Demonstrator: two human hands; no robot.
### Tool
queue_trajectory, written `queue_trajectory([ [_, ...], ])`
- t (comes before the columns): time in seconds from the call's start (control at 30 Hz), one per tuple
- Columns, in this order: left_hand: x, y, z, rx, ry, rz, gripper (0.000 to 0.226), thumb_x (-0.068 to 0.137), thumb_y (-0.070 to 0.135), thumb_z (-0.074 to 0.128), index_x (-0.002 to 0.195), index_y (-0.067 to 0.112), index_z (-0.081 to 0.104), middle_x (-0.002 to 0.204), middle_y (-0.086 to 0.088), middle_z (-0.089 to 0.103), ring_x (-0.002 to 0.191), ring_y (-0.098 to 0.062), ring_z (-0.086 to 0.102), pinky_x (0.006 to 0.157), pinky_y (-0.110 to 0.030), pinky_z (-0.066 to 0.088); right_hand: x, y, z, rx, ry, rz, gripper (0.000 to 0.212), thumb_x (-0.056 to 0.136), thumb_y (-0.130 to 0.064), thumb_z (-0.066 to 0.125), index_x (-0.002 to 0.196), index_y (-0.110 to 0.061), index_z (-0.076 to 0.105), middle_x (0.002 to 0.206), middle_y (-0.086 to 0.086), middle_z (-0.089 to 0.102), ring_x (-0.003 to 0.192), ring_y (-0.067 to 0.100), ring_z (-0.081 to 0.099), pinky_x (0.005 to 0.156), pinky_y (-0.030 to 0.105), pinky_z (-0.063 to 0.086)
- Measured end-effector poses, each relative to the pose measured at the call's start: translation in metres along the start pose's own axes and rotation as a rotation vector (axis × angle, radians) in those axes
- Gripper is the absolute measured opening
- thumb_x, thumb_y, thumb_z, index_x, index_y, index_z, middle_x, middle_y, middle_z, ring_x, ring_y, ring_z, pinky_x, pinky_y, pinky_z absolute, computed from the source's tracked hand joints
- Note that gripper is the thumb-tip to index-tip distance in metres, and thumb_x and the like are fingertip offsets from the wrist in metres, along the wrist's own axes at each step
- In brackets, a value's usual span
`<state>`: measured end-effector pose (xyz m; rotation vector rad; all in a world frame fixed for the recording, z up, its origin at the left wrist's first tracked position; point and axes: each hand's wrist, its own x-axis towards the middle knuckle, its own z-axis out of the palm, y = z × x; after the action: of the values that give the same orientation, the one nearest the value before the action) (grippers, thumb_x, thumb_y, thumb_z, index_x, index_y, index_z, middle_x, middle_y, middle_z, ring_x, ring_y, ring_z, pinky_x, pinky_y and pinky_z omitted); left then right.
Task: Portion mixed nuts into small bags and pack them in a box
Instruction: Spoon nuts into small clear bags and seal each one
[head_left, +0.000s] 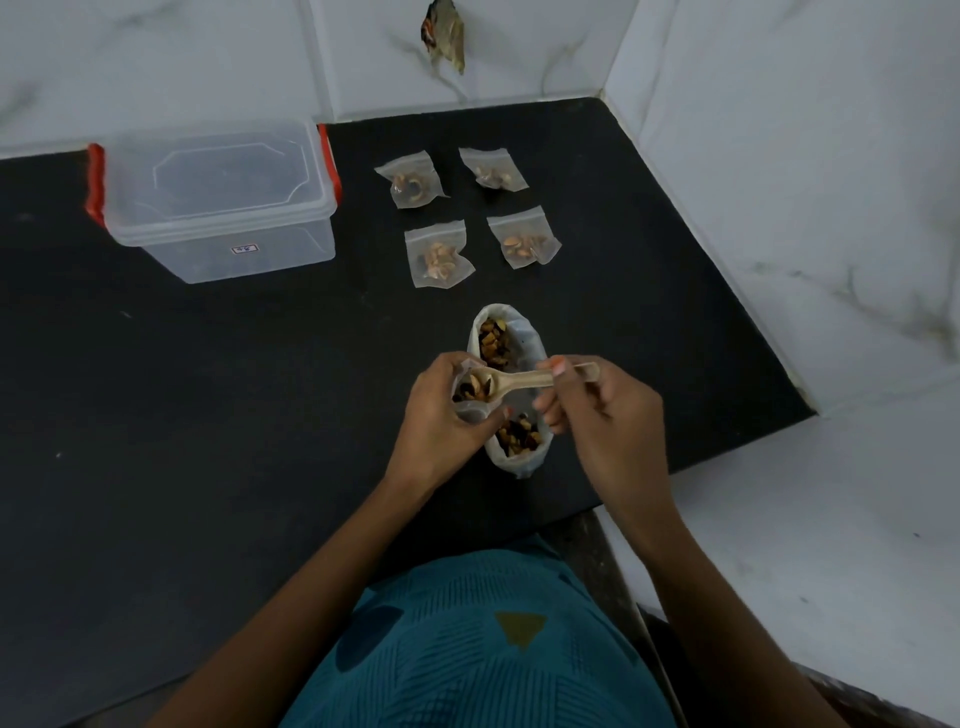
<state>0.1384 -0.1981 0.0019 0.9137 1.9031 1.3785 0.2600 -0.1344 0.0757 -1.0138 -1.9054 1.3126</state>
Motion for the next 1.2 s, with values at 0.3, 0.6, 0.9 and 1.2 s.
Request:
queue_trajectory([
  [0.3,0.001,0.012,-0.004,-0.193,0.015,-0.056,0.040,0.073,0.001,0.072,0.103,0.015,0.052,0.093,0.010,0.060,0.080,0.008,0.058,0.069,-0.009,0.047,-0.005,0.015,0.004,-0.586,-0.102,-0.845,0.035,0.100,-0.021,0.034,0.095,-0.001,0.062,0.084,0.012,0.069,0.080,0.013,0.054,0.073,0.026,0.046],
  [0.6,0.003,0.006,-0.002,-0.186,0.033,-0.062,0.038,0.076,0.009,0.073,0.104,0.021,0.051,0.099,0.008,0.061,0.093,0.000,0.059,0.077,-0.019,0.052,-0.007,0.027,-0.004,-0.426,-0.064,-0.697,0.024,0.099,-0.028,0.036,0.109,-0.012,0.051,0.088,0.010,0.067,0.084,0.008,0.056,0.079,0.015,0.045],
  [0.9,0.004,0.007,-0.002,-0.155,0.022,-0.063,0.040,0.076,0.009,0.073,0.105,0.023,0.049,0.099,0.015,0.057,0.091,0.011,0.055,0.073,-0.012,0.051,-0.003,0.023,-0.006,-0.106,0.020,-0.404,0.029,0.094,-0.029,0.040,0.103,-0.006,0.055,0.083,-0.013,0.058,0.076,-0.012,0.058,0.068,0.005,0.047],
  [1.2,0.000,-0.003,-0.020,-0.135,0.022,-0.115,0.029,0.080,0.014,0.069,0.096,0.030,0.052,0.098,0.015,0.058,0.095,0.011,0.054,0.072,-0.010,0.046,0.008,0.033,-0.025,0.040,0.166,-0.024,0.020,0.094,-0.009,0.044,0.089,-0.021,0.060,0.070,-0.004,0.061,0.063,0.002,0.058,0.059,0.013,0.048],
])
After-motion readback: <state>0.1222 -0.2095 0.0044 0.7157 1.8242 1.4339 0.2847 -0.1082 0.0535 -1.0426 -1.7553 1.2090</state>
